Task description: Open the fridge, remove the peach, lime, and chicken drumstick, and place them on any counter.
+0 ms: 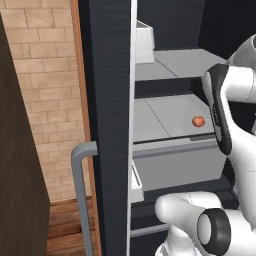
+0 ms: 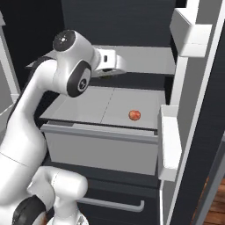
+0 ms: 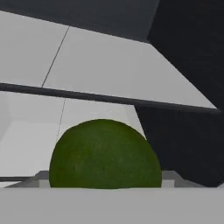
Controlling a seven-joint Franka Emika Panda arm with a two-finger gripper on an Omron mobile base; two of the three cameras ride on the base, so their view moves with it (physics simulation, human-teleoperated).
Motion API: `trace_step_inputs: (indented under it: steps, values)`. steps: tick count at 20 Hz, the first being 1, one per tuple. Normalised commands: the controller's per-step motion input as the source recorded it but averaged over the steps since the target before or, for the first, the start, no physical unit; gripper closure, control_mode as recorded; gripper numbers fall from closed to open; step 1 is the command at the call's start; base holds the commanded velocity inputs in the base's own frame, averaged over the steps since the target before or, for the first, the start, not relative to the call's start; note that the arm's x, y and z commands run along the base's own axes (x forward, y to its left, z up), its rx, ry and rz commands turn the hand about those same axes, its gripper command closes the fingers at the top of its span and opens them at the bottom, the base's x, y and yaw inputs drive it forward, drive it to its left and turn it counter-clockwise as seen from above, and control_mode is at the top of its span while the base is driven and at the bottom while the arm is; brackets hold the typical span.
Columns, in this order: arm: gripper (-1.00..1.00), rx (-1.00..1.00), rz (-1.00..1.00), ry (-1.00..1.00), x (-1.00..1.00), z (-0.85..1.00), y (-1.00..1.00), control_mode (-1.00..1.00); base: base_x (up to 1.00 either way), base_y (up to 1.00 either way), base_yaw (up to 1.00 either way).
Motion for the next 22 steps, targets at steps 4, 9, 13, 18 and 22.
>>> trace_step_inputs:
  steps: [4,9,13,18,22]
  values:
    - [1.0,-0.15,0.1,0.06,-1.0,0.44,0.39,-1.0,0.0,0.0,0.0]
    - [1.0,-0.04,0.15,0.08,-1.0,0.11,0.42,-1.0,0.0,0.0,0.0]
    - [1.0,0.0,0.19,0.13,-0.77,-0.01,0.57,-1.0,0.0,0.0,0.0]
    - [1.0,0.02,0.15,0.17,-0.55,0.0,0.56,-1.0,0.0,0.0,0.0]
    - [1.0,0.0,0.02,0.2,-0.4,0.0,0.39,-1.0,0.0,0.0,0.0]
